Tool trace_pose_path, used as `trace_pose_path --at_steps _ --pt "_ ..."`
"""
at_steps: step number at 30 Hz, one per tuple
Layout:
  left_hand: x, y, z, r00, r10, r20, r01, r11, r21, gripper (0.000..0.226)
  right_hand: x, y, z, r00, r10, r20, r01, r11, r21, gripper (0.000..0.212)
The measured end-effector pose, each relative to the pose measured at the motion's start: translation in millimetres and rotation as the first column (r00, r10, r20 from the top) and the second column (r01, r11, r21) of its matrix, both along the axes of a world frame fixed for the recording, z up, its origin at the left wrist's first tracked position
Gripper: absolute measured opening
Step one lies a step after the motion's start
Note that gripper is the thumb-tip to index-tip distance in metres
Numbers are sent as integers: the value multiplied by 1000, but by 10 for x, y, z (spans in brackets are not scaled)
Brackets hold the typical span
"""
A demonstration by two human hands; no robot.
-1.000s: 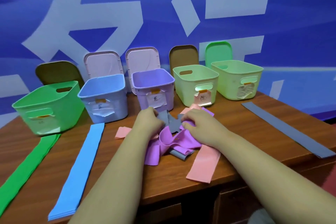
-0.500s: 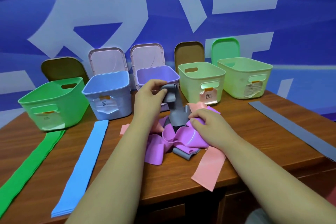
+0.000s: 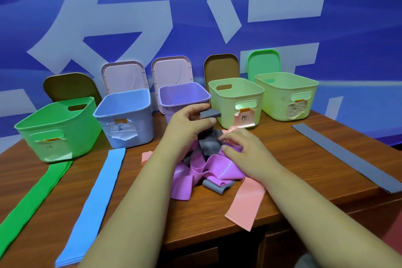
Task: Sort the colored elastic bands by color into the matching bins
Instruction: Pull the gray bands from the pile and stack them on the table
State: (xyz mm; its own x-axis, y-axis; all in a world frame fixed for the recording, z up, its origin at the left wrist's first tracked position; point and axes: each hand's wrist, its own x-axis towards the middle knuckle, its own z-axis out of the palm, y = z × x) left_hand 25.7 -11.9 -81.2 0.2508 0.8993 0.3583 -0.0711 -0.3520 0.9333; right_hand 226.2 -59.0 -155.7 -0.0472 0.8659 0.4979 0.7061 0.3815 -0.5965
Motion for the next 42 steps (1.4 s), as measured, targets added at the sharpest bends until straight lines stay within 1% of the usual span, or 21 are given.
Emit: trace_pose_path --at_steps 2,4,5,7,10,12,14,16,19,22,24,31,33,35,39,40,42 --pt "-21 -41 10 998 27 -48 -26 999 34 40 1 -3 3 1000 -5 6 5 1000 -3 22" --pt "-28 -38 20 992 99 -79 -94 994 62 27 3 -7 6 1000 -12 9 12 1000 -9 20" --pt "-28 -22 30 989 130 -68 -126 990 58 20 3 -11 9 1000 -15 10 15 1000 -9 20" --pt "-14 -31 91 985 165 -51 -162 984 70 14 4 -23 15 1000 -18 14 18 1000 -5 20" --pt "9 22 240 958 268 -106 -234 938 255 25 -7 -49 32 1000 -21 18 21 1000 -7 22" --pt "29 70 390 936 322 -140 -261 905 335 27 -22 -60 33 998 -50 -29 50 999 -2 31" --pt "54 142 544 932 337 -129 -277 898 342 22 -33 -74 38 989 -116 -96 116 993 -7 43" --pt "83 184 735 930 346 -125 -290 898 331 17 -43 -89 50 977 -163 -136 163 987 -16 46" --pt "119 246 1016 929 355 -105 -299 887 352 12 -50 -100 55 974 -177 -140 176 984 -21 46" --pt "136 267 1284 927 374 -40 -336 870 361 9 -52 -106 55 978 -164 -125 167 986 15 42" --pt "136 271 1438 922 388 -9 -359 861 361 9 -63 -119 61 979 -164 -120 166 986 8 41" --pt "157 118 1764 951 306 -30 -271 880 391 9 -49 -126 218 977 -174 -123 173 985 -17 42" --pt "157 72 1822 956 289 -41 -249 881 403 9 -57 -123 343 973 -154 -174 156 988 -2 43" --pt "157 23 1867 963 267 -34 -230 884 407 9 -88 -117 482 959 -133 -249 141 990 16 50" --pt "200 -65 1950 991 120 66 -135 935 328 10 -180 -124 731 933 -84 -350 87 996 -9 62" --pt "220 -77 1967 992 81 94 -106 947 302 11 -197 -144 794 924 -83 -373 78 997 -26 59" --pt "273 -97 1987 991 41 130 -74 963 260 15 -205 -198 884 896 -84 -437 69 996 -50 34"
